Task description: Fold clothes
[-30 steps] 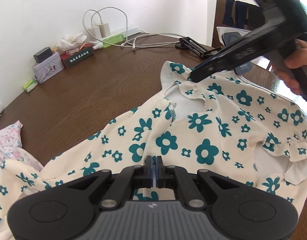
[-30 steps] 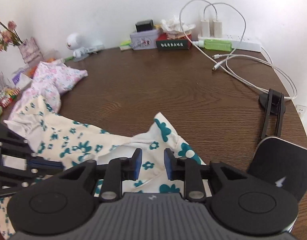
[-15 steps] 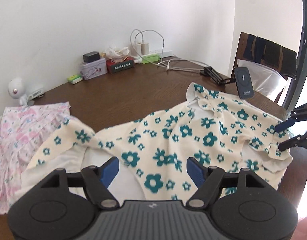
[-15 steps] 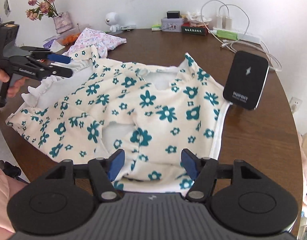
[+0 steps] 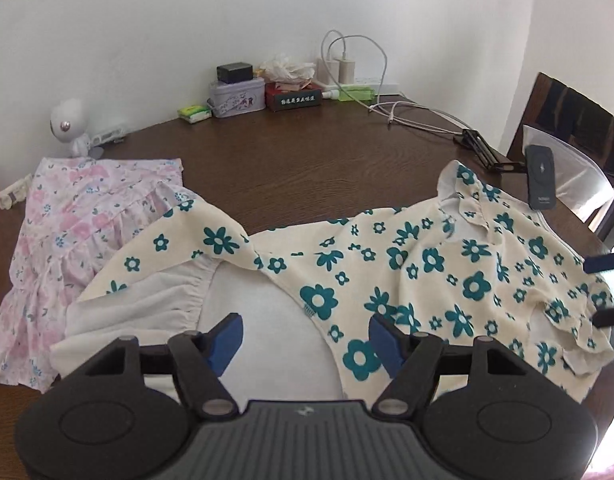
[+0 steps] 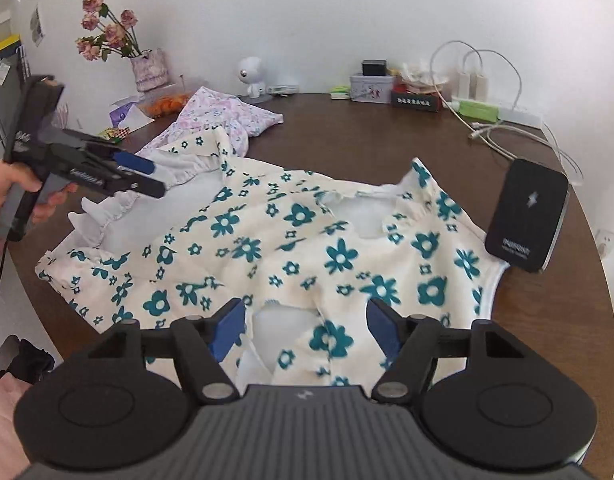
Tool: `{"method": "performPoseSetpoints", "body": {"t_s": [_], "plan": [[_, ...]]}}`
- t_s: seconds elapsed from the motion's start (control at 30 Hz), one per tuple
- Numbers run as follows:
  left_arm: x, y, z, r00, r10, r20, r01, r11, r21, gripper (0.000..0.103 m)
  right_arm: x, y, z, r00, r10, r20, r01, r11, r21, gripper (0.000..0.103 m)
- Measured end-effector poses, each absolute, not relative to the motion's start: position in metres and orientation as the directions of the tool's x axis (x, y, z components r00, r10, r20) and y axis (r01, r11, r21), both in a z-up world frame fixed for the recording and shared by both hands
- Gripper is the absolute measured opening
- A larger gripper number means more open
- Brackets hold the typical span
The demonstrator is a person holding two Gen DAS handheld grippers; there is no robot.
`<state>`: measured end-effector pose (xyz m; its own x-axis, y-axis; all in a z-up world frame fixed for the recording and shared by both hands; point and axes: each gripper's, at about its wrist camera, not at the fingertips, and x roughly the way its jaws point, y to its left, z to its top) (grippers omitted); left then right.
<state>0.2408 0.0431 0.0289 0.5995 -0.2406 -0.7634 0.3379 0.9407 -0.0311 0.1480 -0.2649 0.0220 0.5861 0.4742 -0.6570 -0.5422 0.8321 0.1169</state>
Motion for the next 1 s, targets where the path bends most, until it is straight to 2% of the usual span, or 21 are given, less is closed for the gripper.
{"method": "performPoseSetpoints", "body": {"t_s": [0.1, 0.13, 0.2, 0.4, 0.5, 0.53, 0.6, 0.7, 0.87, 1.0], "plan": [[0.286, 0.039, 0.015, 0.55, -0.22, -0.806, 0.193, 0.972, -0.133, 0.041, 0.163, -0.245, 0.014, 0.572, 0.464, -0.676, -0.556, 0.826, 0.096, 0.069], [0.295, 0.041, 0.012, 0.545, -0.215, -0.81, 0.153, 0.976, -0.157, 0.039, 0.167, -0.243, 0.011, 0.567, 0.462, -0.682, -0.553, 0.827, 0.101, 0.069], [0.313, 0.046, 0.004, 0.535, -0.208, -0.819, 0.072, 0.977, -0.201, 0.036, 0.171, -0.242, 0.003, 0.56, 0.46, -0.689, -0.546, 0.83, 0.11, 0.069], [0.332, 0.049, -0.005, 0.546, -0.204, -0.813, -0.002, 0.97, -0.244, 0.034, 0.175, -0.25, -0.009, 0.549, 0.487, -0.679, -0.558, 0.819, 0.135, 0.069], [0.334, 0.047, -0.006, 0.562, -0.209, -0.8, -0.002, 0.967, -0.254, 0.024, 0.181, -0.259, -0.016, 0.555, 0.477, -0.682, -0.522, 0.838, 0.161, 0.069], [0.334, 0.047, -0.007, 0.565, -0.213, -0.797, 0.0, 0.966, -0.258, 0.016, 0.182, -0.263, -0.018, 0.557, 0.474, -0.682, -0.507, 0.844, 0.173, 0.069], [0.333, 0.048, -0.01, 0.571, -0.222, -0.79, -0.004, 0.962, -0.273, 0.006, 0.184, -0.272, -0.023, 0.562, 0.471, -0.68, -0.479, 0.855, 0.196, 0.068], [0.329, 0.049, -0.01, 0.602, -0.214, -0.769, -0.004, 0.963, -0.271, 0.004, 0.181, -0.28, -0.027, 0.567, 0.472, -0.675, -0.471, 0.858, 0.204, 0.064], [0.333, 0.054, -0.004, 0.635, -0.206, -0.744, -0.007, 0.962, -0.273, 0.004, 0.177, -0.28, -0.024, 0.563, 0.436, -0.702, -0.487, 0.861, 0.143, 0.051], [0.344, 0.056, -0.003, 0.64, -0.19, -0.744, -0.013, 0.966, -0.258, 0.003, 0.176, -0.278, -0.023, 0.548, 0.413, -0.728, -0.507, 0.856, 0.104, 0.048]]}}
